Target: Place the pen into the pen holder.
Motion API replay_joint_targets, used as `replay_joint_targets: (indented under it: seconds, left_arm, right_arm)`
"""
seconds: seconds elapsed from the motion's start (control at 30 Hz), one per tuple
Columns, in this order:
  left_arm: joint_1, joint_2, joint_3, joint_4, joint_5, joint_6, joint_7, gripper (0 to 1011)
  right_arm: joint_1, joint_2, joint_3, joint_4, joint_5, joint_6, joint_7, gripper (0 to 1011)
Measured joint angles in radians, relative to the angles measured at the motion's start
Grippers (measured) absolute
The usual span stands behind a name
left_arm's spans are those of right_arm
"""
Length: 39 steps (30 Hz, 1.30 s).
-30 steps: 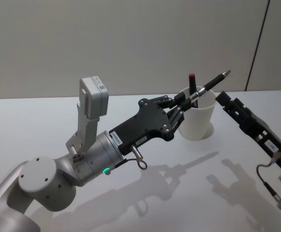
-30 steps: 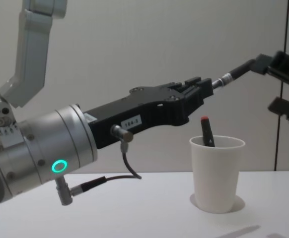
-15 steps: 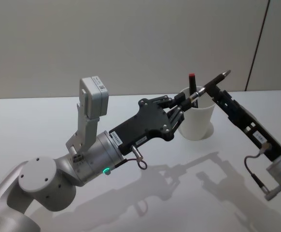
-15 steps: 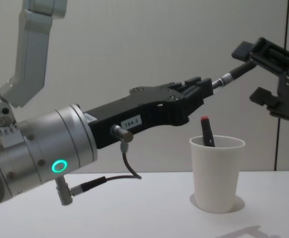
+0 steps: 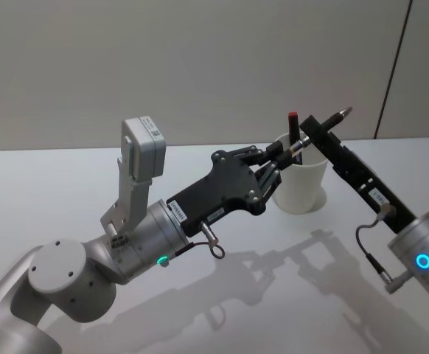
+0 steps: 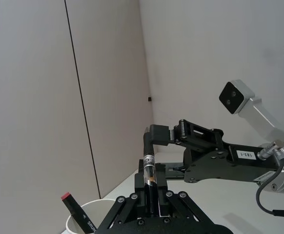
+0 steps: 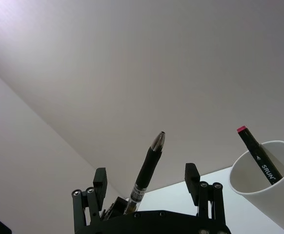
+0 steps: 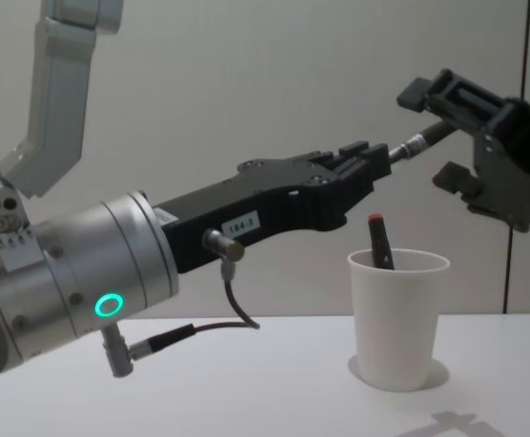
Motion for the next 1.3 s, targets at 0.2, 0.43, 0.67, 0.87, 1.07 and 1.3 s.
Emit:
replay_joint_targets:
  seconds: [0.2,0.43,0.67,0.87,1.07,1.3]
  left_arm:
    - [0.0,0.0,0.0,0.0,0.0,0.0,0.0,145]
    - [0.0,0.0,0.0,0.0,0.0,0.0,0.0,145]
    - [0.0,0.0,0.0,0.0,0.0,0.0,0.0,145]
    - [0.0,0.0,0.0,0.0,0.0,0.0,0.0,145]
    - [0.0,0.0,0.0,0.0,0.0,0.0,0.0,145]
    - [0.0,0.0,0.0,0.0,0.0,0.0,0.0,145]
  right_arm:
    - [0.018,-0.016,-0.01,0.015,-0.006,0.004,-0.019,1002]
    - [0.036,-0.029,-0.019,0.028,-0.011,0.008,-0.029,1001]
    - [0.046,-0.037,-0.024,0.036,-0.014,0.011,-0.034,930]
    - [0.051,-0.041,-0.027,0.039,-0.016,0.012,-0.038,764]
    - [0.054,-0.043,-0.028,0.042,-0.017,0.012,-0.039,566]
    - [0.056,-0.045,-0.029,0.043,-0.018,0.013,-0.04,357]
